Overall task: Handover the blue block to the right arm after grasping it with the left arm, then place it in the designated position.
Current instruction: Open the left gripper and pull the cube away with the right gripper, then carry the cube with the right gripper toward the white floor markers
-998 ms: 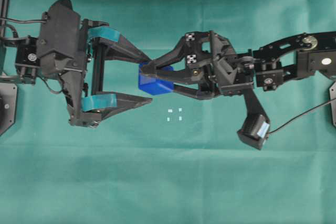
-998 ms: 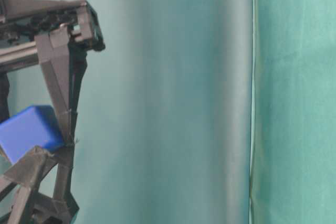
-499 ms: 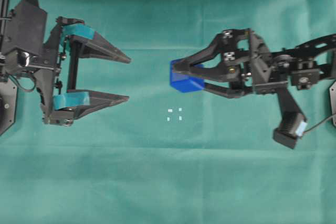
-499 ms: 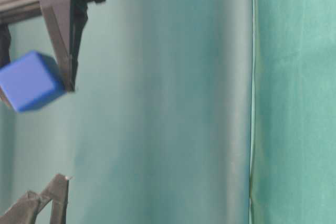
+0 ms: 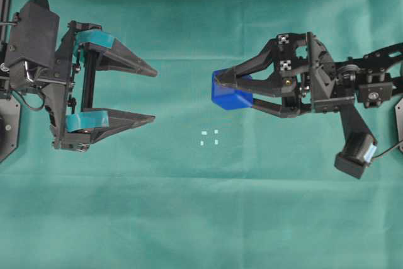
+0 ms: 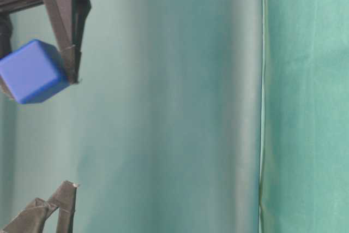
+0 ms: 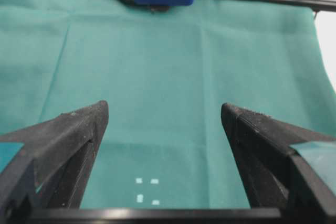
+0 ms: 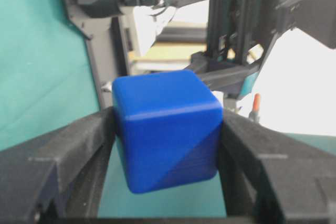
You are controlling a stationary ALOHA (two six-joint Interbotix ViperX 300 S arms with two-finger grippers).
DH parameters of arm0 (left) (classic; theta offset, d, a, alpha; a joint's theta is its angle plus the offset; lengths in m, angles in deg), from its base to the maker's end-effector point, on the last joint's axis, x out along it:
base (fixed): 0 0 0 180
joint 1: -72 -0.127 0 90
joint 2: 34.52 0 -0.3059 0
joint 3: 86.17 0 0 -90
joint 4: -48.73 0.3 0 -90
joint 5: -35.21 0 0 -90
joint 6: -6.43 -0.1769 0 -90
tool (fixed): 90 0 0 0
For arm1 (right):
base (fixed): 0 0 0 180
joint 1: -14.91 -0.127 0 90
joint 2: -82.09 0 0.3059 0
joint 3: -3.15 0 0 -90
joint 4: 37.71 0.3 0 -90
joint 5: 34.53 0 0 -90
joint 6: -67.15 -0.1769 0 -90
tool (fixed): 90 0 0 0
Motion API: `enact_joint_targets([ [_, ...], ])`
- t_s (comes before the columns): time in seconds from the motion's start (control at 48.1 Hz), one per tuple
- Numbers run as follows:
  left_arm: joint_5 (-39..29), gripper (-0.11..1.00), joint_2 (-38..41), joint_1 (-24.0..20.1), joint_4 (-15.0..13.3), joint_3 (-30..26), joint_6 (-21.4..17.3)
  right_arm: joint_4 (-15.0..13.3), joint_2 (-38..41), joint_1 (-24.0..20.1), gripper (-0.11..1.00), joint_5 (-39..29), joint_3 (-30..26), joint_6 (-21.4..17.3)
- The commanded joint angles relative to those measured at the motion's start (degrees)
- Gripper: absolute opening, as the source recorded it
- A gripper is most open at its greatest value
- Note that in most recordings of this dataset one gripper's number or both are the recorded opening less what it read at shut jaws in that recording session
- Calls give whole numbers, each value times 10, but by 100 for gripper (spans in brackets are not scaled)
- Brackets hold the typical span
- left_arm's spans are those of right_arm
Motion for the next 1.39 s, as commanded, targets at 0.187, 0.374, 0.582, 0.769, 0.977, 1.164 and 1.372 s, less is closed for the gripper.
enact_joint_targets([
  [0.187,7,100,-2,-2,1,-14,-1,98,-6,-4,59,-7,-9,-135],
  [0.374,7,100,-2,-2,2,-14,0,153,-6,-5,59,-11,-8,-282],
  [0.582,5,100,-1,-2,2,-14,-1,180,-8,-6,59,-25,-9,-451],
  [0.769,6,100,-1,-2,2,-14,-2,180,-8,-9,59,-31,-9,-550],
  [0.977,7,100,-1,-2,2,-14,-2,180,-11,-17,59,-31,-9,-573],
  [1.164,7,100,-2,-2,2,-14,-2,180,-11,-18,59,-31,-10,-573],
  [1.372,7,100,-1,-2,2,-14,-2,180,-11,-18,59,-41,-10,-574],
])
